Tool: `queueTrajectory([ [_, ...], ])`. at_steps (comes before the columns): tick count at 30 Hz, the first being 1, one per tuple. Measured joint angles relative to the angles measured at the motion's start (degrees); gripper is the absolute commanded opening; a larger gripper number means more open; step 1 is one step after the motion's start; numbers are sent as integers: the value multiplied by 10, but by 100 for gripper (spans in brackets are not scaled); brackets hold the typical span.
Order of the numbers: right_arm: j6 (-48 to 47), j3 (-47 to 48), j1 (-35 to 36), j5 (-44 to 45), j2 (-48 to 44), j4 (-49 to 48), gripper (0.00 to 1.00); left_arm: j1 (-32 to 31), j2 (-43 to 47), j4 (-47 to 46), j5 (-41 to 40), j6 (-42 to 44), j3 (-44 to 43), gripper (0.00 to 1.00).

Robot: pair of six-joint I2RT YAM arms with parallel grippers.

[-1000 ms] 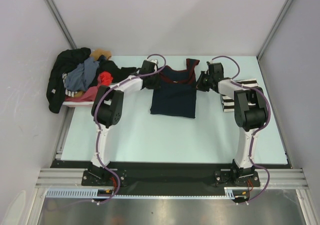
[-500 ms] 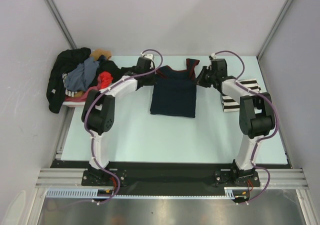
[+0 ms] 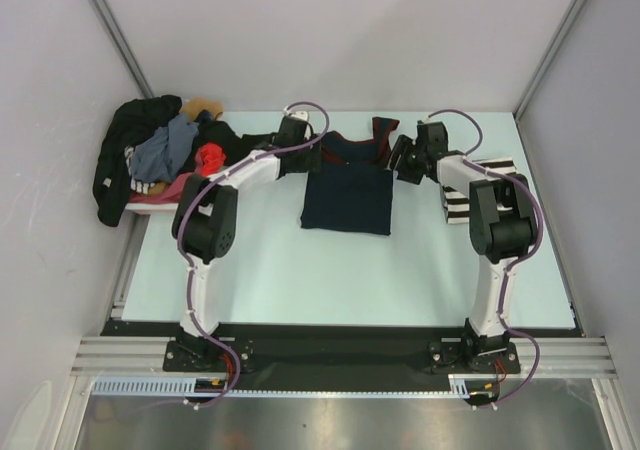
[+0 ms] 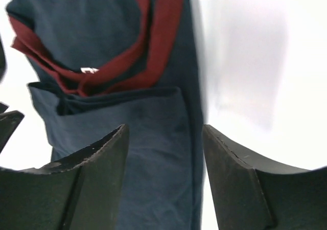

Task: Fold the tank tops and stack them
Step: Fold the tank top

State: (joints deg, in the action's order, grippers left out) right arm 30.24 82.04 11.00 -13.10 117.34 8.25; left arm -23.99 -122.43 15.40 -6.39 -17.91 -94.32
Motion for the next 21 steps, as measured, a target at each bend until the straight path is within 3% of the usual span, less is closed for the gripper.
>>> queueTrajectory([
  [4,7,-52,0,6,-34,-3,65,-3,46,-7,-7,-1,64,73],
  [7,14,-132,0,2,-107,-15,48,-9,109,-12,6,-8,129,67],
  [8,18,-162,2,-2,-137,-22,34,-15,132,-13,10,-13,144,65],
  [9,22,-196,4,-11,-170,-39,27,-24,154,-18,18,-17,160,63],
  [11,35,-245,12,-36,-227,-60,10,-44,196,-36,47,-31,187,53],
  [13,49,-265,22,-69,-250,-89,3,-59,223,-64,90,-47,211,39],
  [21,114,-323,53,-208,-179,-234,0,-68,210,-171,229,-113,315,22],
])
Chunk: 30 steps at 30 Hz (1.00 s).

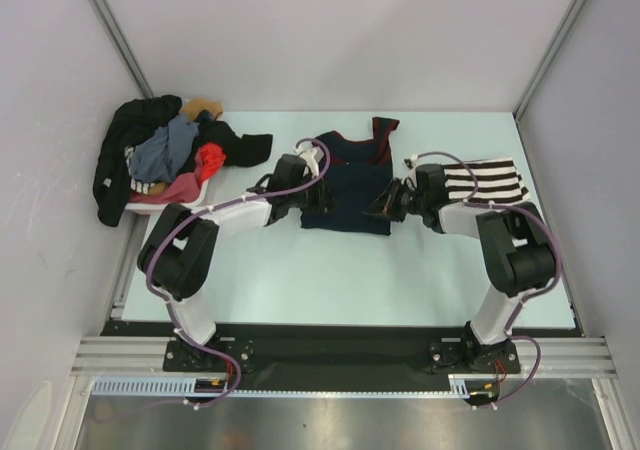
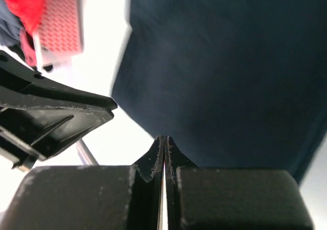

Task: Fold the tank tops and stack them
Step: Fold the tank top

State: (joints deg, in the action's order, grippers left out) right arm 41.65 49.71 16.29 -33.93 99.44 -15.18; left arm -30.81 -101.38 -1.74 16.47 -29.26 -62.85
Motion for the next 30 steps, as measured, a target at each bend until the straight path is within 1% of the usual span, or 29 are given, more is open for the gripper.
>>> queueTrajectory([
  [3,21,-33,-17,-38,49,-41,0,18,-23,-46,35,-19,52,20],
  [6,34,-57,-50,-64,89,-61,0,52,-41,-83,55,-37,107,19],
  [8,43,-68,-75,-93,97,-78,0,74,-44,-115,79,-55,131,18],
  [11,41,-76,-99,-104,96,-87,0,84,-38,-149,75,-63,151,19],
  [12,37,-76,-104,-103,93,-85,0,85,-34,-157,69,-63,159,20],
  [15,20,-77,-110,-85,74,-55,1,85,-9,-163,46,-62,183,28],
  [16,14,-77,-110,-78,65,-45,6,85,2,-161,38,-61,191,35],
  [17,5,-77,-110,-68,51,-30,17,85,18,-158,28,-59,202,39],
  [18,-2,-79,-110,-56,36,-15,24,85,39,-153,17,-56,215,44],
  [19,-12,-82,-107,-44,16,-1,32,83,62,-142,3,-52,227,53],
  [20,-22,-85,-104,-28,-6,16,43,81,85,-131,-11,-48,238,57],
  [22,-39,-88,-94,3,-48,47,50,74,121,-107,-42,-40,247,66],
  [23,-49,-88,-84,24,-72,63,55,69,136,-95,-58,-36,247,67],
  [26,-67,-88,-52,80,-116,95,57,56,154,-77,-91,-32,247,68],
  [30,-83,-87,8,164,-126,134,54,48,139,-54,-114,-31,245,67],
])
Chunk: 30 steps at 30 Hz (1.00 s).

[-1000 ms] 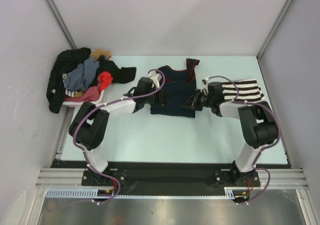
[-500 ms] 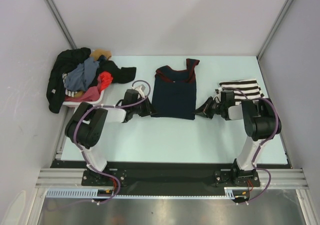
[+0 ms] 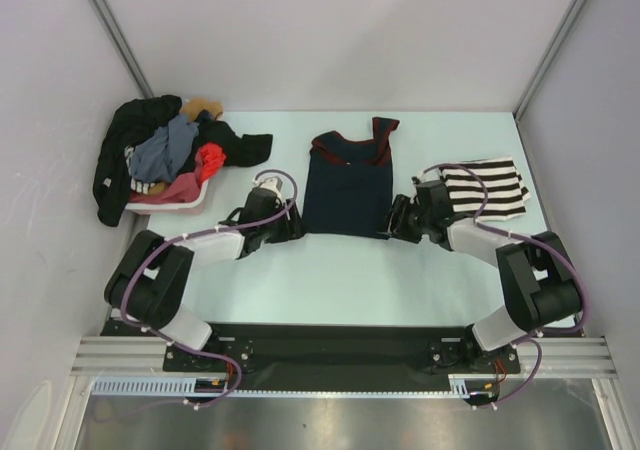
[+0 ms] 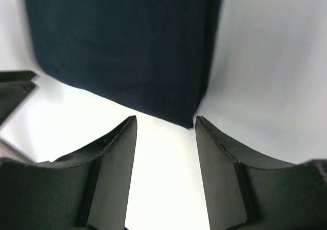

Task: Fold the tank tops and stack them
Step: Fold the tank top

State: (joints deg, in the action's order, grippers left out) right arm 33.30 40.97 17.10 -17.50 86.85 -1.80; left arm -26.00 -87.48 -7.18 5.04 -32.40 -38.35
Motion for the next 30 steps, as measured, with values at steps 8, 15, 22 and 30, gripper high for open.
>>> queueTrajectory([
  [8,-10,28,61,113,46,50,37,-40,-59,34,-43,15,-60,65],
  [15,-10,31,67,127,52,50,14,-51,-94,48,-65,19,-91,27],
  [22,-17,37,67,127,55,59,0,-60,-99,47,-72,23,-92,0],
  [30,-18,-2,91,139,-1,93,0,-121,-51,35,-122,12,-36,0],
])
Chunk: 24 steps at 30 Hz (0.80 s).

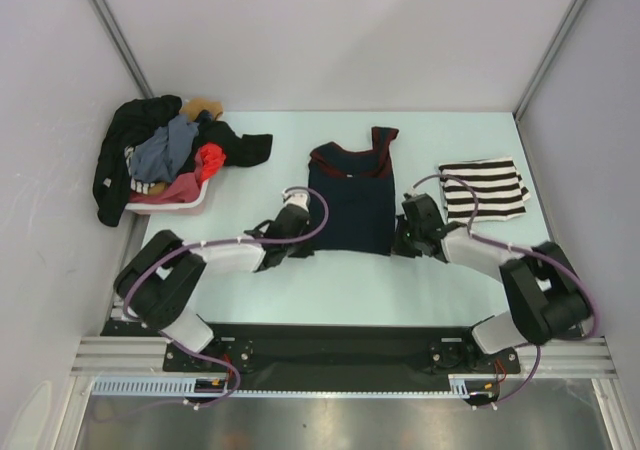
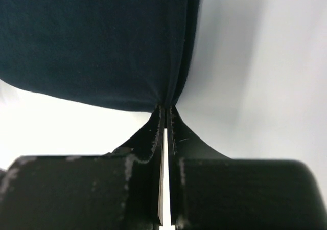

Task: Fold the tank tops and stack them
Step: Fold the tank top

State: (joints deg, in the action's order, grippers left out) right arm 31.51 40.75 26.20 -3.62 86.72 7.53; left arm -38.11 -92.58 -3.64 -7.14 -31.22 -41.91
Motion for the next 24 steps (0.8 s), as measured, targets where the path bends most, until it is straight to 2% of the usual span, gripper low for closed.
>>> queueTrajectory([
  [5,44,-78,53,31,-121,74,0,-93,80,2,-30,-53,85,1],
  [12,193,-155,221,92,-259,178,0,-229,164,7,-94,-195,166,0],
  [18,270,-164,255,128,-341,281,0,-297,190,47,-113,-286,176,0],
  [19,275,-164,255,132,-355,296,9,-302,192,54,-114,-296,176,0],
  [22,288,-163,256,140,-391,344,50,-325,205,74,-116,-325,179,1],
  [23,290,-163,257,142,-406,365,52,-334,211,79,-118,-334,182,5],
  [24,287,-163,257,143,-419,382,54,-346,219,85,-120,-343,185,22],
])
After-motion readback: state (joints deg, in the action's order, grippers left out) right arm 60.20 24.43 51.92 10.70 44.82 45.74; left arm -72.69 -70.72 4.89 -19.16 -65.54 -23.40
